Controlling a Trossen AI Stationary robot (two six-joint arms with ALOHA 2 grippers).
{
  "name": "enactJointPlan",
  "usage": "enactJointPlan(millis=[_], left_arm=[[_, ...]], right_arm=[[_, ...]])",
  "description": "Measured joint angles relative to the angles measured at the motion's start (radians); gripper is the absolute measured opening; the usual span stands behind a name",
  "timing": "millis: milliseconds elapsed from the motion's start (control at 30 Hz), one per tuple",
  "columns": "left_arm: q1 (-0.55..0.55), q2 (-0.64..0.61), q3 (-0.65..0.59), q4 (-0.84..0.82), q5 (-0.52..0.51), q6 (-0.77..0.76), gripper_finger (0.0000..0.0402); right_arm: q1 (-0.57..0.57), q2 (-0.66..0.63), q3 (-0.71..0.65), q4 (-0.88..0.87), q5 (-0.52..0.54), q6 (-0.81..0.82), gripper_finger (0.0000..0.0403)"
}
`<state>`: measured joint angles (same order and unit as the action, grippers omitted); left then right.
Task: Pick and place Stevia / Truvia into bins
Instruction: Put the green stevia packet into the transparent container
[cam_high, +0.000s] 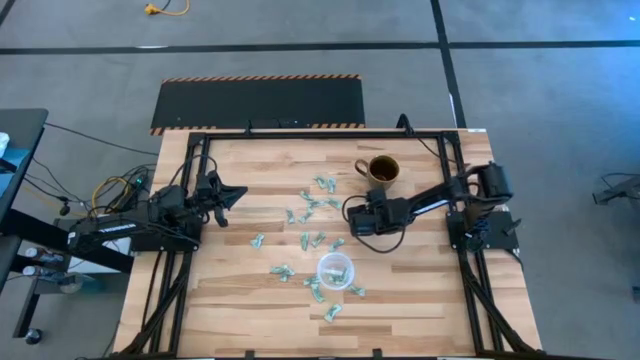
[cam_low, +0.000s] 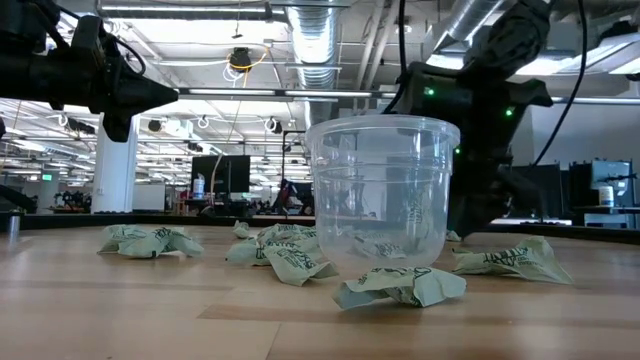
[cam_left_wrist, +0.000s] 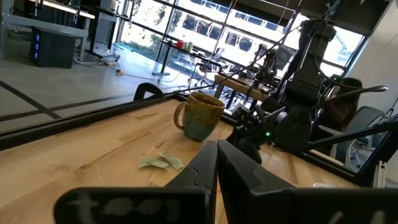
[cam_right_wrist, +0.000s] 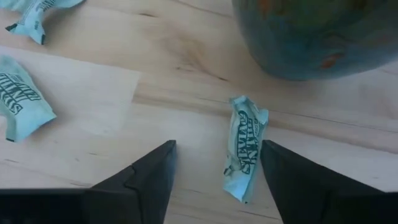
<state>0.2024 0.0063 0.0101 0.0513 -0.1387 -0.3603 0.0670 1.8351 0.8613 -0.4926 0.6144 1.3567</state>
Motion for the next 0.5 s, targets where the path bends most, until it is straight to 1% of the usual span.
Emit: enactJointPlan(millis=[167, 433, 500], left_arm=[[0.000, 0.000, 0.000, 0.000, 0.000, 0.000, 0.0000], [0.000, 0.000, 0.000, 0.000, 0.000, 0.000, 0.0000], [0.000, 0.000, 0.000, 0.000, 0.001, 0.000, 0.0000]], right_arm=[[0.010, -0.004, 0.012, -0.002, 0.011, -0.001, 0.0167], [0.027, -0.005, 0.010, 0.001, 0.000, -0.005, 0.0042], [0.039, -0.008, 0.010, -0.001, 0.000, -0.028, 0.0015]])
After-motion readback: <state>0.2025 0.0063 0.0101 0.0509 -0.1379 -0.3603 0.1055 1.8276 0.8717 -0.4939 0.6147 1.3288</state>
